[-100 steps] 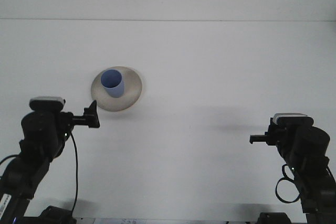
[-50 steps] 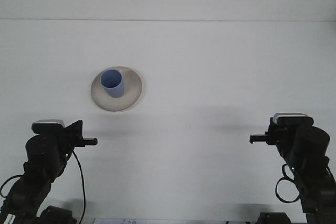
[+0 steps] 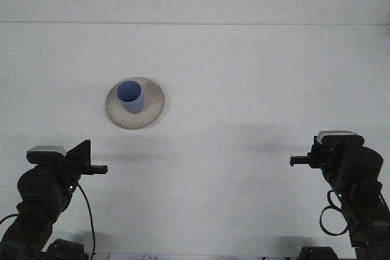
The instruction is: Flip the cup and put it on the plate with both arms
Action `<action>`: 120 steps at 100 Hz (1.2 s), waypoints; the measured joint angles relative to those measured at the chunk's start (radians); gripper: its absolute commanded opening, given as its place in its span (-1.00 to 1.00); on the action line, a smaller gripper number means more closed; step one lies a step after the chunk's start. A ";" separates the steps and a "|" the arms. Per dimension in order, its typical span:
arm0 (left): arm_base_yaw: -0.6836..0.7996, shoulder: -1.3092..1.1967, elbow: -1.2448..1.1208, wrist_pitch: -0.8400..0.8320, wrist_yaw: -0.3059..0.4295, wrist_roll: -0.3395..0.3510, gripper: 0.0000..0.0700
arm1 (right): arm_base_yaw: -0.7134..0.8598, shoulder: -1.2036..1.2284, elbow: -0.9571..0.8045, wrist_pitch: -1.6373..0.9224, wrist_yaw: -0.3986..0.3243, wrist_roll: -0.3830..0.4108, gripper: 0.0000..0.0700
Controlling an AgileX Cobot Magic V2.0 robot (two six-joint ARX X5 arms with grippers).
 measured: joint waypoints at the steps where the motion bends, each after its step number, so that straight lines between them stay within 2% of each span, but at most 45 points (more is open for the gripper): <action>1: 0.000 -0.003 0.000 0.000 0.000 0.000 -0.96 | 0.000 0.000 0.000 0.000 0.000 0.000 -1.00; 17: 0.002 -0.066 -0.002 0.016 -0.002 0.017 -0.96 | 0.000 0.000 0.000 0.000 0.000 0.000 -1.00; 30: 0.025 -0.151 -0.071 0.167 -0.002 0.069 -0.96 | 0.000 0.000 0.000 0.000 0.000 0.000 -1.00; 47: 0.064 -0.268 -0.275 0.343 0.080 0.110 -0.96 | 0.000 0.000 0.000 0.000 0.000 0.000 -1.00; 56: 0.075 -0.331 -0.392 0.386 0.101 0.114 -0.96 | 0.000 0.000 0.000 0.000 0.000 0.000 -1.00; 84: 0.080 -0.502 -0.640 0.504 0.103 0.109 -0.96 | 0.000 0.000 0.000 0.000 0.000 0.000 -1.00; 120: 0.092 -0.512 -0.640 0.531 0.104 0.106 -0.96 | 0.000 0.000 0.000 0.000 0.000 0.000 -1.00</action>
